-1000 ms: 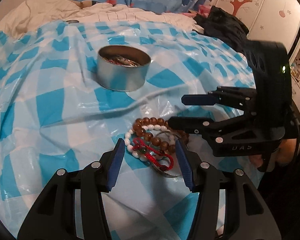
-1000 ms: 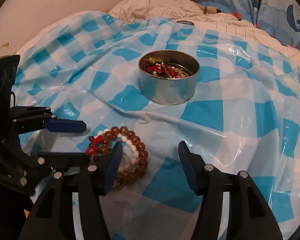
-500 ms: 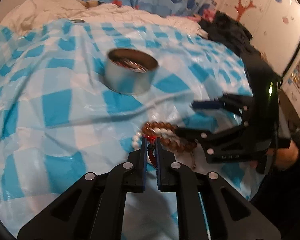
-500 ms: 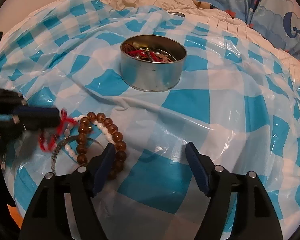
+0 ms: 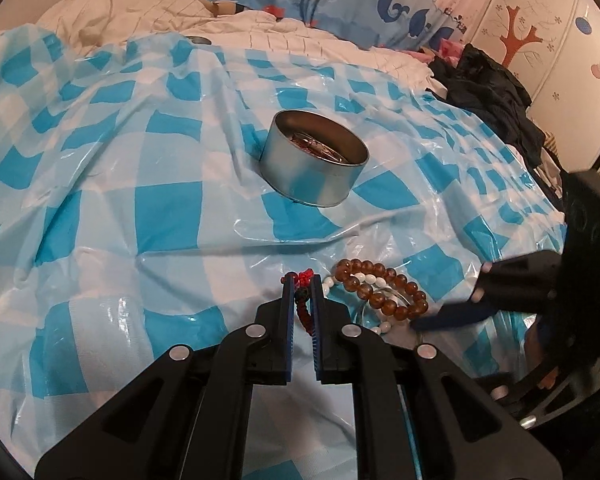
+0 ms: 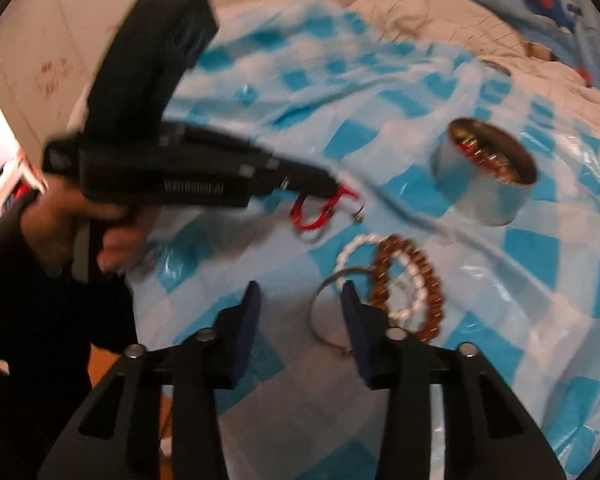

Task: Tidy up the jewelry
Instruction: 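Grasp another red string bracelet with the left gripper while the right gripper grasps a silver bangle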

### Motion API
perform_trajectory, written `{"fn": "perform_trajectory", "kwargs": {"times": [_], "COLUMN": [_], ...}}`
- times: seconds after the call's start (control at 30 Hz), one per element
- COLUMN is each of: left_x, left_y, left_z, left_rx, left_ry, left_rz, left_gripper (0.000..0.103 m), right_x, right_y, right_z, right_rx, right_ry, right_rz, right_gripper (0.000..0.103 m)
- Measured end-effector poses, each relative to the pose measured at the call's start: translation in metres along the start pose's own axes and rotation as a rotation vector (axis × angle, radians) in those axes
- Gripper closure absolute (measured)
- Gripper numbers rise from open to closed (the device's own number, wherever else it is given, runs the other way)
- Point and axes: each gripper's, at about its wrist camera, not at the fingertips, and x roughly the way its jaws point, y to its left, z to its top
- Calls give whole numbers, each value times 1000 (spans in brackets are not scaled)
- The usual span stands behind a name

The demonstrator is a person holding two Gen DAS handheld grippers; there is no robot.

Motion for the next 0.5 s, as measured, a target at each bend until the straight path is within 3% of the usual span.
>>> {"fn": "perform_trajectory", "kwargs": {"times": [0.2,0.27,0.33,0.43,0.5], "left_x": [-1,-1,-1,0,-2], "left_y": [0,0,0,2,4], "left_z": [-1,-1,-1,0,1], "left_rx": [-6,-7,-7,-13,-21], "left_ry": [-3,-4,-1,3,-1], "left_rz": [0,0,3,7,6], "left_gripper": [96,96,96,96,96], "right_x": [17,18,20,22,15], "right_y": [0,-4,-3,0,-6], "right_z": [-4,-7,-6,-4,-2], "right_rx": [13,27,23,13,53], "right_ry": [32,37,32,7,-36], "right_rz": [-14,-16,-14,-25,16], "right_gripper": [70,78,96,99,99]}}
